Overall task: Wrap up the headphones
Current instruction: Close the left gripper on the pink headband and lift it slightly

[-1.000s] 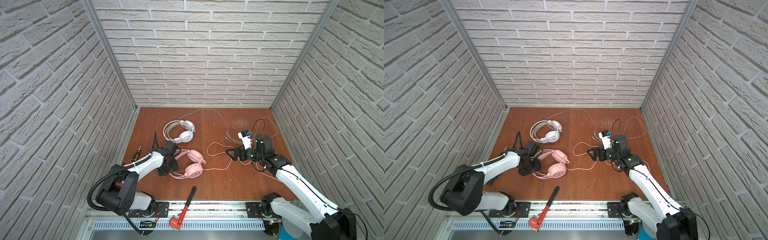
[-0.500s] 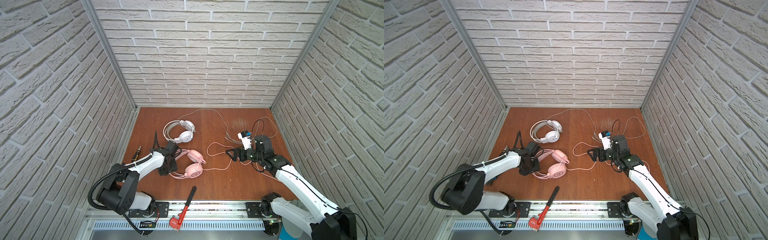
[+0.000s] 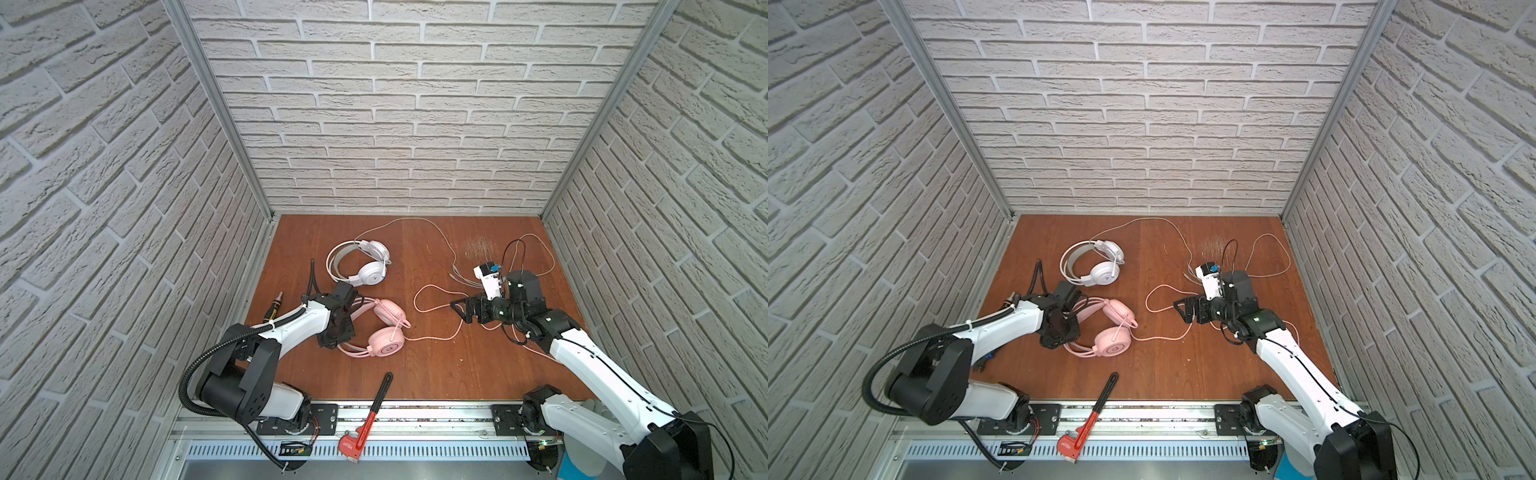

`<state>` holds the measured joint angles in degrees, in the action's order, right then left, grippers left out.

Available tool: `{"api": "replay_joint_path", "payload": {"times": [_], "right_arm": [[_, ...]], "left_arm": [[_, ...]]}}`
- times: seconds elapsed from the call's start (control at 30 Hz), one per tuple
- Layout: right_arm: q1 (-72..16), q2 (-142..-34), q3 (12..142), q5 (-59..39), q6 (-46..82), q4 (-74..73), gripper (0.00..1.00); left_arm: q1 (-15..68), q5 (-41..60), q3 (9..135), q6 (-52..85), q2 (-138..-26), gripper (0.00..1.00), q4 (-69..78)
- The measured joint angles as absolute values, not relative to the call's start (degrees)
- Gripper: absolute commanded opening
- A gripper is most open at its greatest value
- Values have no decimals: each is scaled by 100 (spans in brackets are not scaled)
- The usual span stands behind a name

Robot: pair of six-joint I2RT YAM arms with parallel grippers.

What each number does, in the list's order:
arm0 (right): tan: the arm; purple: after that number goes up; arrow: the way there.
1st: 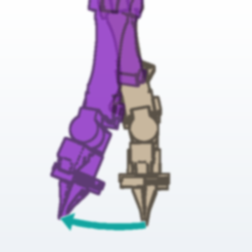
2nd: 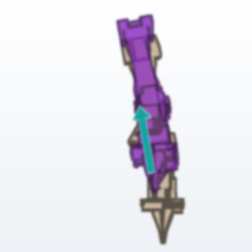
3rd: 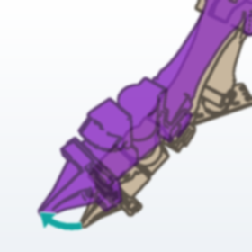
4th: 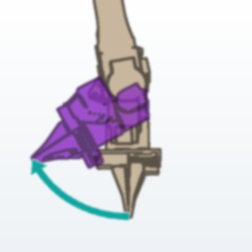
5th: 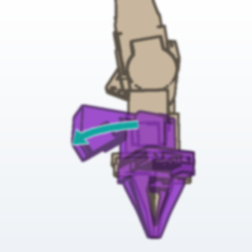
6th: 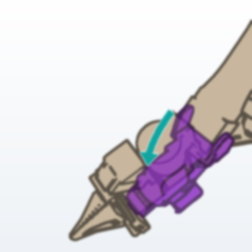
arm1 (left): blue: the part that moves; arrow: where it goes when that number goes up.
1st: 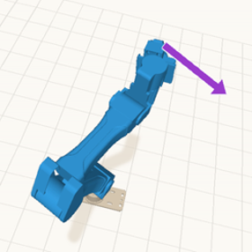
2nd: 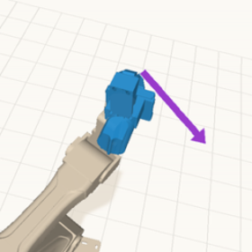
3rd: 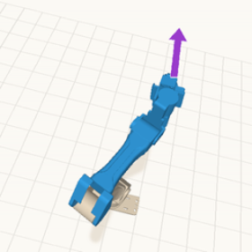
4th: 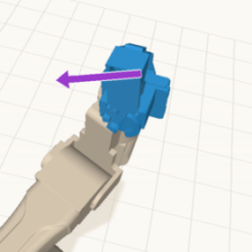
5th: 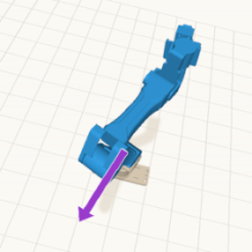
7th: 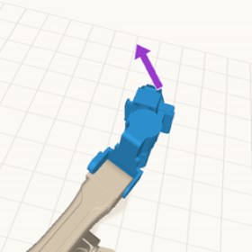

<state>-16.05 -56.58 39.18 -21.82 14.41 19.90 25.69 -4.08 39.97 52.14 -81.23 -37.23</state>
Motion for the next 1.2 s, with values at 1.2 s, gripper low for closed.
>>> {"api": "replay_joint_path", "payload": {"times": [1.2], "right_arm": [[-1706,-5664,4077,-1887,1179,2294,100]], "left_arm": [[2569,-360,4851,4209,-7199,0,-4554]]}}
